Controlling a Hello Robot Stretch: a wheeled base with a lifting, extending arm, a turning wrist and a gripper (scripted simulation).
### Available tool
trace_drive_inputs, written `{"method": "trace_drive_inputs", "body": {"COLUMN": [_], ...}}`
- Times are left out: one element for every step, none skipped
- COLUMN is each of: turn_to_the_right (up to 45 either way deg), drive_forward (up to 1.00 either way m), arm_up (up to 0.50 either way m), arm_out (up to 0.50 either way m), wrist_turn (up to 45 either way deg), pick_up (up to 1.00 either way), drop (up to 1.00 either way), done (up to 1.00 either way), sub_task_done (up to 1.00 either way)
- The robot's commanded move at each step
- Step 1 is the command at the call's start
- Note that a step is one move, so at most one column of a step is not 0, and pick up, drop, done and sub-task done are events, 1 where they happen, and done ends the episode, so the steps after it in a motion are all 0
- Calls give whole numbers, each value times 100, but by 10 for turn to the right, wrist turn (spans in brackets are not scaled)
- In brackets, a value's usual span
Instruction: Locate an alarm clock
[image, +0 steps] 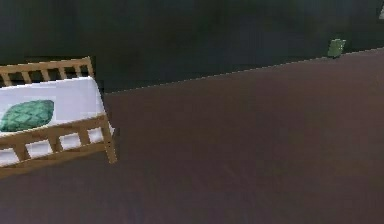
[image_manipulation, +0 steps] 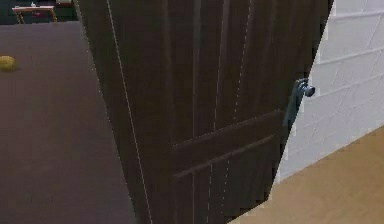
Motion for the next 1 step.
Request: {"method": "trace_drive_inputs", "body": {"turn_to_the_right": [90], "drive_forward": [0], "arm_up": [0], "arm_out": [0], "wrist_turn": [0], "pick_up": [0], "drop": [0], "done": [0], "sub_task_done": [0]}}
